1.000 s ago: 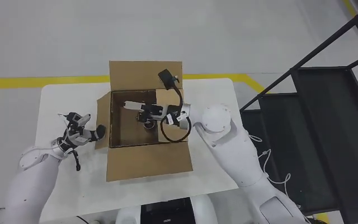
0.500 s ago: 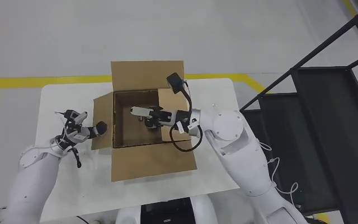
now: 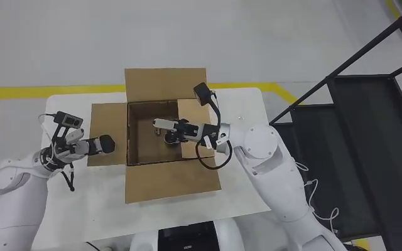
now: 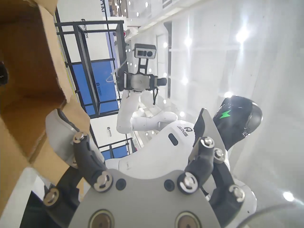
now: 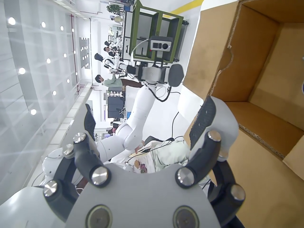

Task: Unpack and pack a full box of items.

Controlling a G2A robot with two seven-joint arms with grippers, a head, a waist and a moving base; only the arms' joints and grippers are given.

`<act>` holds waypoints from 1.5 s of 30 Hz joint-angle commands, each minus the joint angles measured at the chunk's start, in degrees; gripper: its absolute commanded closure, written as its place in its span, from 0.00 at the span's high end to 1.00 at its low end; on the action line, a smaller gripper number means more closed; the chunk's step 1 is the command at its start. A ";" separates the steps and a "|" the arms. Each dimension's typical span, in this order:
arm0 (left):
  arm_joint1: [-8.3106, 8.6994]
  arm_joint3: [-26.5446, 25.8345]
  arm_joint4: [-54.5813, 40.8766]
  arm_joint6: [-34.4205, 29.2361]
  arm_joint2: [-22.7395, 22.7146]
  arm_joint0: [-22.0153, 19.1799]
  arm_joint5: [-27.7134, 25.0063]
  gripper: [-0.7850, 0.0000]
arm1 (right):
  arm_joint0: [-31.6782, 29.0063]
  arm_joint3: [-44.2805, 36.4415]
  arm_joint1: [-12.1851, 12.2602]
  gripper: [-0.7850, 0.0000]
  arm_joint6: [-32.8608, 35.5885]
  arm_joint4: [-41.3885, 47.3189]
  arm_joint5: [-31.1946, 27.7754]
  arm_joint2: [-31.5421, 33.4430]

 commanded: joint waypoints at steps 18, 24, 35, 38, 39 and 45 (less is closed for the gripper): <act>-2.97 -7.49 20.57 16.84 22.08 -11.71 -4.28 1.00 | -11.86 -7.42 2.67 1.00 -4.29 0.10 3.05 10.15; -4.56 1.77 22.81 18.21 27.42 -17.00 -10.25 1.00 | -15.56 -7.73 3.30 1.00 -1.52 8.17 0.63 14.81; -5.53 7.60 23.61 18.11 30.33 -20.78 -9.30 1.00 | -21.27 -4.98 4.76 1.00 4.54 13.38 -1.28 21.07; -5.53 7.60 23.61 18.11 30.33 -20.78 -9.30 1.00 | -21.27 -4.98 4.76 1.00 4.54 13.38 -1.28 21.07; -5.53 7.60 23.61 18.11 30.33 -20.78 -9.30 1.00 | -21.27 -4.98 4.76 1.00 4.54 13.38 -1.28 21.07; -5.50 6.30 26.94 21.83 30.50 -20.16 -7.20 1.00 | -21.27 -4.98 4.76 1.00 4.54 13.38 -1.28 21.07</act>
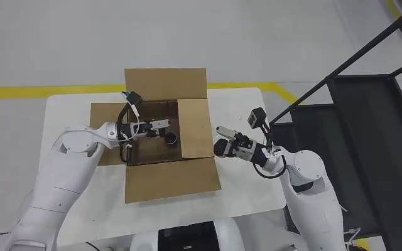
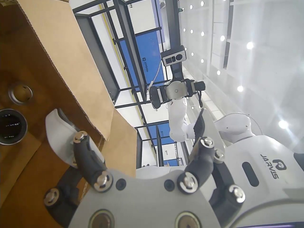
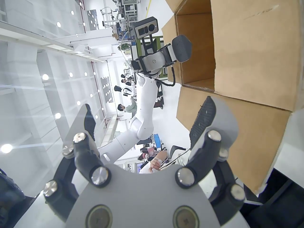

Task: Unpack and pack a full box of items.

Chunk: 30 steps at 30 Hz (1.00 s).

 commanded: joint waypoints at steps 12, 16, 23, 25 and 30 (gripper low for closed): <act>-5.23 12.53 5.95 5.90 12.67 -10.65 -0.53 1.00 | -1.58 -2.23 0.72 1.00 -2.70 1.69 0.68 0.13; -7.64 18.73 2.16 7.43 15.42 -13.02 -6.43 1.00 | -2.86 -3.08 1.07 1.00 -2.70 2.89 0.46 1.14; -11.06 22.07 -4.28 4.14 18.28 -16.43 -17.61 1.00 | -3.28 -3.78 1.71 1.00 -0.98 3.48 0.27 1.13; -11.68 21.41 -5.78 2.71 18.65 -17.10 -20.04 1.00 | -3.09 -3.99 1.85 1.00 -0.10 4.58 0.05 0.83; -13.20 20.96 -7.76 0.69 20.06 -18.93 -20.79 1.00 | -2.26 -4.60 2.31 1.00 1.43 4.22 0.32 -0.23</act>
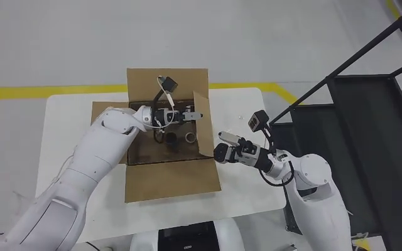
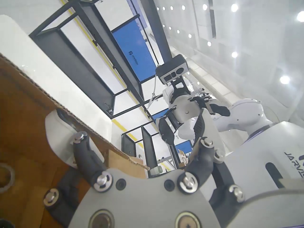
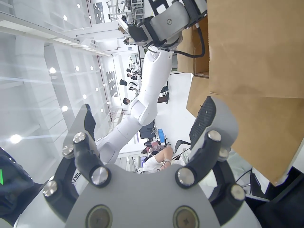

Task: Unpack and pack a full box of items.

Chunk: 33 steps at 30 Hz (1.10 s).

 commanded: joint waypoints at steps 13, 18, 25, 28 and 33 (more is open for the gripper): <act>-6.99 8.34 -5.26 2.18 7.04 -4.86 -2.50 1.00 | 1.55 -0.35 1.22 1.00 0.63 -2.93 0.72 -2.35; -8.37 10.69 -6.10 3.51 8.39 -5.82 -3.84 1.00 | 1.28 1.32 1.80 1.00 -3.67 -7.40 2.69 -0.26; -6.72 10.57 -5.44 4.46 7.14 -5.99 -4.80 1.00 | 0.79 2.36 2.27 1.00 -6.15 -7.98 3.45 0.68; -4.34 8.22 -5.08 3.35 4.88 -5.01 -3.69 1.00 | 0.87 3.47 2.48 1.00 -7.00 -9.15 3.81 0.34; 1.10 1.75 -2.83 -1.00 -1.27 -1.56 0.67 1.00 | 2.10 6.15 2.92 1.00 -10.05 -17.42 6.95 -2.39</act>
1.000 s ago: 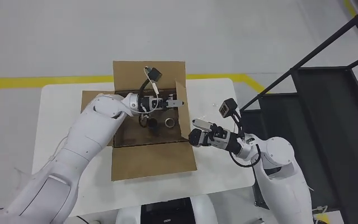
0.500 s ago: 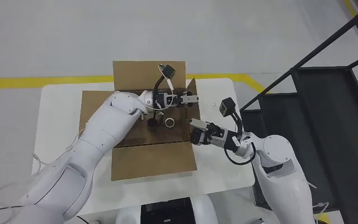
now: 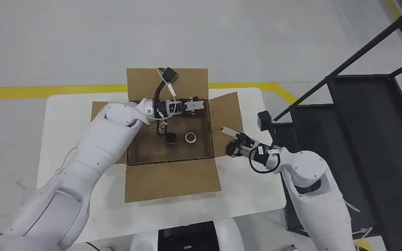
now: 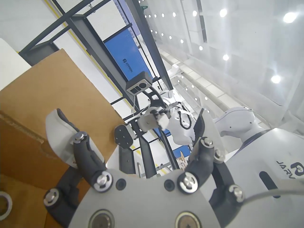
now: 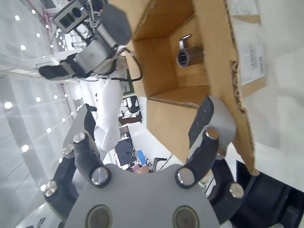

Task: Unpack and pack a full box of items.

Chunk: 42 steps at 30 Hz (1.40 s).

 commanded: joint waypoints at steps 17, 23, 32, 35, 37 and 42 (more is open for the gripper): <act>15.06 -30.93 1.04 -9.20 -32.62 29.32 10.77 1.00 | 6.99 8.19 -0.25 1.00 -4.56 -6.16 3.31 -11.86; 16.65 -37.74 0.46 -8.95 -39.71 36.85 12.47 1.00 | 7.67 7.15 -0.29 1.00 -5.86 -2.25 1.40 -11.10; 17.31 -38.96 -0.90 -8.98 -43.11 41.19 11.74 1.00 | 6.73 5.19 0.48 1.00 -8.91 -4.83 2.16 -7.26; 17.47 -38.55 -0.98 -8.84 -44.01 42.55 11.24 1.00 | 6.27 6.56 0.52 1.00 -11.18 -5.48 2.10 -7.02; 17.60 -38.19 -1.46 -8.85 -44.77 43.73 11.12 1.00 | 6.23 7.52 0.57 1.00 -12.55 -7.65 2.48 -7.72; 17.95 -38.41 -2.67 -8.68 -47.15 46.75 10.30 1.00 | 7.67 10.94 0.39 1.00 -13.25 -9.19 3.09 -10.68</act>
